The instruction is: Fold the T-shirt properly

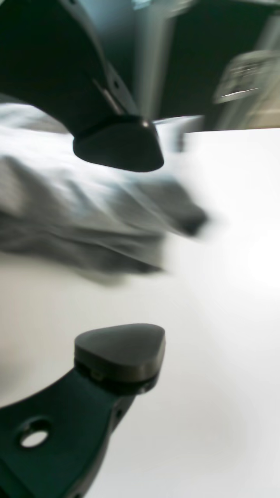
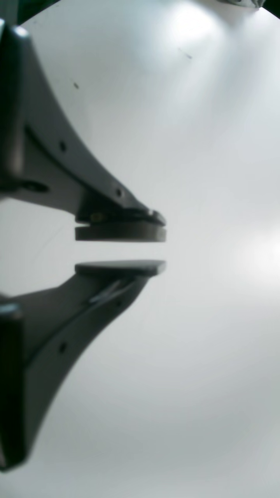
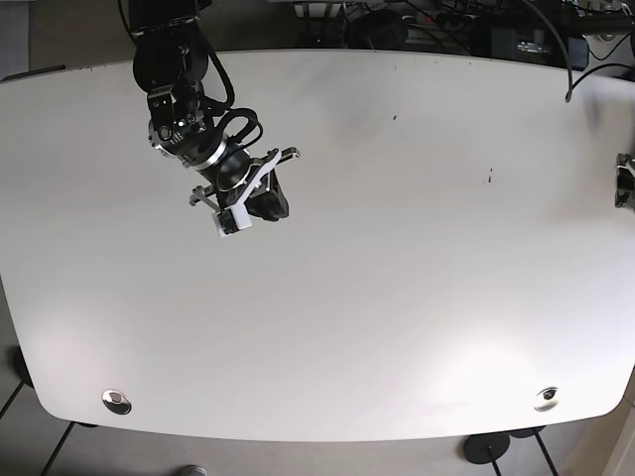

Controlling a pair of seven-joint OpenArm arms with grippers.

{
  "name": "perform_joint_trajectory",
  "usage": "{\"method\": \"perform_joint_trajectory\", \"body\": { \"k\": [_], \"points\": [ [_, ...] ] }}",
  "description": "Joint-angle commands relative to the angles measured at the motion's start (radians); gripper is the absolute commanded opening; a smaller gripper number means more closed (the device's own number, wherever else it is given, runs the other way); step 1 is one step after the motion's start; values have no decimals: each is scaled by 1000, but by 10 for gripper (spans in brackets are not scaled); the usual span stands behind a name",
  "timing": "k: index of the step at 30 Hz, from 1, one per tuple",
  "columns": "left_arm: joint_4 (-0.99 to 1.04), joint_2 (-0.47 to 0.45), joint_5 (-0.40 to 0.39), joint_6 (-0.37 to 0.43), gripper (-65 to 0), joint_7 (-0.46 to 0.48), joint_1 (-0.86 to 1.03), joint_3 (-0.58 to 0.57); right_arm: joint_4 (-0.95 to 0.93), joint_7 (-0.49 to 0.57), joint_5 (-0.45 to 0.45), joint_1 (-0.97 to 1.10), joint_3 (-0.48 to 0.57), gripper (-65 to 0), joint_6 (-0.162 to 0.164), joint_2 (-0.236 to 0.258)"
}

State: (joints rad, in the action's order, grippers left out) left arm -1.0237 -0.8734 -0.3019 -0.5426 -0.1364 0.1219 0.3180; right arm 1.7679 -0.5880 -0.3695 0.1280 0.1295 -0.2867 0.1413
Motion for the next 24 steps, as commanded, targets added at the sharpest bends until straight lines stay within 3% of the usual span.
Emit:
{"method": "perform_joint_trajectory", "body": {
  "k": [1, 4, 8, 13, 15, 21, 24],
  "points": [
    [-93, 13, 23, 2, -78, -19, -1, 5, 17, 23, -4, -20, -4, -577, 1, 1],
    [-229, 118, 73, 2, -78, -61, -15, 2, 14, 23, -3, -21, -15, -577, 1, 1],
    [-415, 329, 217, 2, -78, -101, -72, -95, -1, 24, -3, -12, -133, -577, 1, -1],
    [-541, 511, 264, 5, -79, -98, -28, -150, 20, 29, -1, 51, -218, -577, -1, 24],
    [-630, 578, 264, 52, -79, -98, 32, -150, 28, 36, -1, 89, -232, -577, -1, 53],
    [-915, 753, 264, 264, -79, -95, 327, -171, 65, 290, -1, 336, -247, -579, 1, 111],
    [-935, 816, 263, 321, -88, 13, 482, -171, 105, 383, -1, 460, -288, -579, -1, 106]
  ]
}}
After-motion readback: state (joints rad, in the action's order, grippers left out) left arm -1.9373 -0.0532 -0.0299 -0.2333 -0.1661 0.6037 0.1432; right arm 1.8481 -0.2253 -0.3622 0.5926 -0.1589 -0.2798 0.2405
